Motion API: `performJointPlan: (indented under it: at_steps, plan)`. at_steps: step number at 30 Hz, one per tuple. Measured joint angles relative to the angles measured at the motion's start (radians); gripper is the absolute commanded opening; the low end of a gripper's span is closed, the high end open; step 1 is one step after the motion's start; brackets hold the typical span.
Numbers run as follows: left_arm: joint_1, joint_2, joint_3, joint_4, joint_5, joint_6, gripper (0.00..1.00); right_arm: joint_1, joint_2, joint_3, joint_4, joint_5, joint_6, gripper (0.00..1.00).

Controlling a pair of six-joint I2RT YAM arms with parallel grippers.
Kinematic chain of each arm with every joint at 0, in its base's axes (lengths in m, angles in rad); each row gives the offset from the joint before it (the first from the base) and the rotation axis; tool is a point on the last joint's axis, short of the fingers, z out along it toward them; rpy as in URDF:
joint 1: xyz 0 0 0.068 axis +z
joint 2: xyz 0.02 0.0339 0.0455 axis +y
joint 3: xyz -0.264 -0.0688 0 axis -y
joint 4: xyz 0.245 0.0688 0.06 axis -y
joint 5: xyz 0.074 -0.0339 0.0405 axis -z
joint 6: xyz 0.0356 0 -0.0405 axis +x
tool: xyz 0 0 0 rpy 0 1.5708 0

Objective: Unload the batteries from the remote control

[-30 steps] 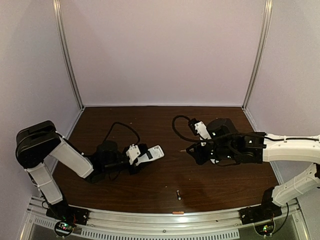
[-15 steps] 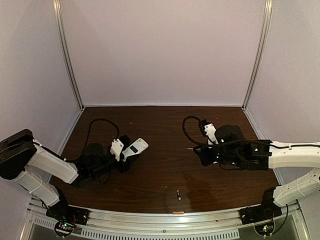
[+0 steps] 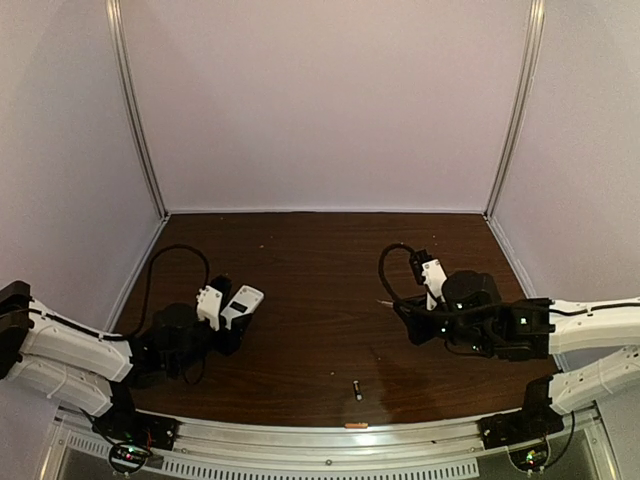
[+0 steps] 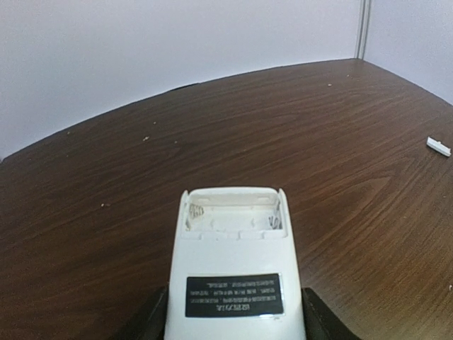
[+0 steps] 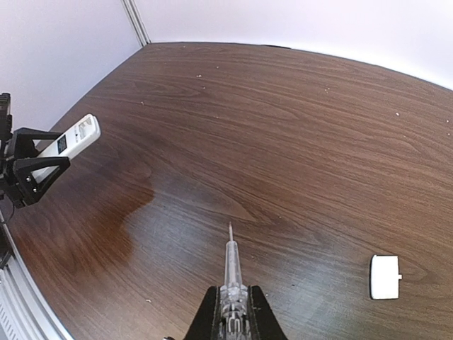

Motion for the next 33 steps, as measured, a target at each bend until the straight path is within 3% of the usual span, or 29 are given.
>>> performJointPlan:
  at_steps: [16,33]
  plan:
    - [-0.03,0.006,-0.066,-0.166,-0.239,-0.298,0.0,0.172,-0.011,-0.034,0.021,0.104,0.071,0.0]
    - [-0.071,0.239,-0.082,-0.078,-0.319,-0.476,0.0,0.274,-0.026,-0.066,0.019,0.171,0.129,0.0]
